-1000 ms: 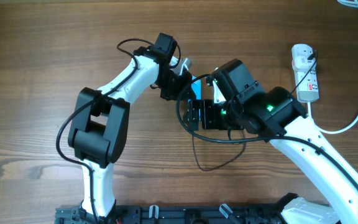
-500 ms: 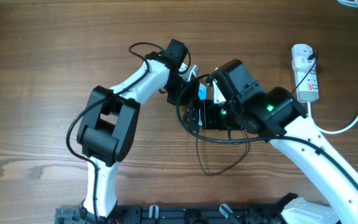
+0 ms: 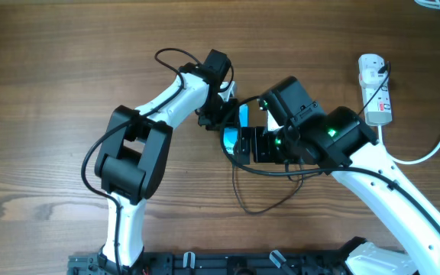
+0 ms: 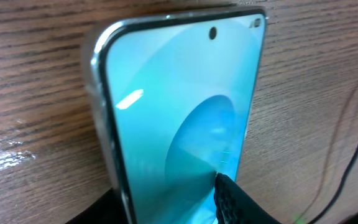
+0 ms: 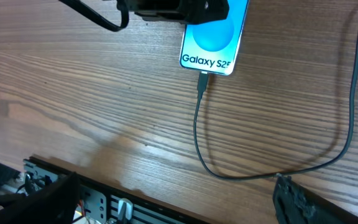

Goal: Plug charger to phone and switch on socket

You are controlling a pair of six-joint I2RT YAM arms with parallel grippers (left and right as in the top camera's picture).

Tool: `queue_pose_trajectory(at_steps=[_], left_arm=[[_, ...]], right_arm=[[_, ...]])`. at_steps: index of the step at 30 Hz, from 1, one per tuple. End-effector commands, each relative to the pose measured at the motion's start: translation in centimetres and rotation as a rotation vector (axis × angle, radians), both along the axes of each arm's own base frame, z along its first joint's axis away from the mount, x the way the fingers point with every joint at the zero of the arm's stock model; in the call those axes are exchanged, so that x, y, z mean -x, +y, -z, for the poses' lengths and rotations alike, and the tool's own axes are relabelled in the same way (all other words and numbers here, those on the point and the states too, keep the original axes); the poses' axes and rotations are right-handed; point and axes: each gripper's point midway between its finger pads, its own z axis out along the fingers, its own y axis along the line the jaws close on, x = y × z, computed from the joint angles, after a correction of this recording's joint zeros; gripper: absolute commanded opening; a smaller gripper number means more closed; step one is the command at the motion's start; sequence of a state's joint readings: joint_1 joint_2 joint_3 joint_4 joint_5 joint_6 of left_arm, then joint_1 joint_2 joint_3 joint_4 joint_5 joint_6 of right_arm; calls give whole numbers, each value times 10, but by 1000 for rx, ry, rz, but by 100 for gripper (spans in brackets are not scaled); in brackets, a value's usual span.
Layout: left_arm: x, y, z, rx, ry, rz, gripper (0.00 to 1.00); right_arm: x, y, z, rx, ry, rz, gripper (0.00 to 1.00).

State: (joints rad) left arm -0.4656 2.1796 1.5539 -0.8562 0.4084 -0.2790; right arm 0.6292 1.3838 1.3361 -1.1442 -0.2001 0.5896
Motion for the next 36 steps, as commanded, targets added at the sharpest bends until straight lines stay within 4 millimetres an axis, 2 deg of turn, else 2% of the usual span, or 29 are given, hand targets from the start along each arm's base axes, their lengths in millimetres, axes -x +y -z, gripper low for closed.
queue_pose_trajectory(at_steps=[1, 3, 6, 7, 9, 10, 12, 14, 17, 18, 19, 20, 22, 24, 25, 26, 28, 32, 34, 36], left_arm=[[0, 22, 18, -127, -3, -8, 50], [1, 22, 18, -128, -1, -7, 50], [-1, 25, 18, -132, 11, -40, 70], [-3, 29, 15, -134, 20, -75, 83], [-14, 39, -6, -123, 4, -127, 100], [-19, 42, -17, -112, -17, -140, 100], [-37, 56, -63, -87, -118, -193, 100], [-49, 85, -116, -123, -252, -309, 100], [-49, 124, -194, -163, -461, -441, 100], [-47, 128, -208, -158, -497, -453, 100], [-42, 130, -227, -136, -539, -459, 100], [-39, 131, -236, -125, -559, -462, 100], [-37, 132, -244, -114, -577, -466, 100], [-37, 132, -242, -116, -574, -465, 100], [-37, 132, -242, -116, -574, -465, 100], [-37, 132, -242, -116, -574, -465, 100], [-37, 132, -242, -116, -574, -465, 100], [-37, 132, -242, -116, -574, -465, 100], [-37, 132, -242, -116, -574, -465, 100], [-37, 132, -242, -116, -574, -465, 100]], right_arm=[[-3, -5, 0, 31, -13, 1, 100], [-5, -11, 2, 65, -24, 15, 100], [-9, -19, 4, 109, -47, 35, 100], [-11, -23, 4, 125, -58, 44, 100], [-20, -34, 4, 174, -90, 98, 100], [-23, -40, 4, 193, -98, 117, 100], [-36, -59, 4, 208, -106, 178, 100], [-50, -87, 4, 202, -92, 223, 100], [-87, -163, -3, 200, -121, 417, 100], [-101, -190, -7, 218, -163, 504, 100], [-118, -226, -13, 247, -229, 614, 100], [-129, -253, -17, 273, -274, 690, 100], [-141, -299, -24, 306, -339, 819, 100], [-152, -323, -25, 329, -383, 878, 100], [-158, -336, -23, 370, -401, 905, 100], [-162, -367, -9, 513, -397, 970, 100], [-167, -383, 8, 594, -374, 996, 100], [-170, -410, 66, 681, -243, 996, 100], [-171, -417, 82, 663, -214, 1004, 100], [-179, -417, 100, 522, -195, 996, 100]])
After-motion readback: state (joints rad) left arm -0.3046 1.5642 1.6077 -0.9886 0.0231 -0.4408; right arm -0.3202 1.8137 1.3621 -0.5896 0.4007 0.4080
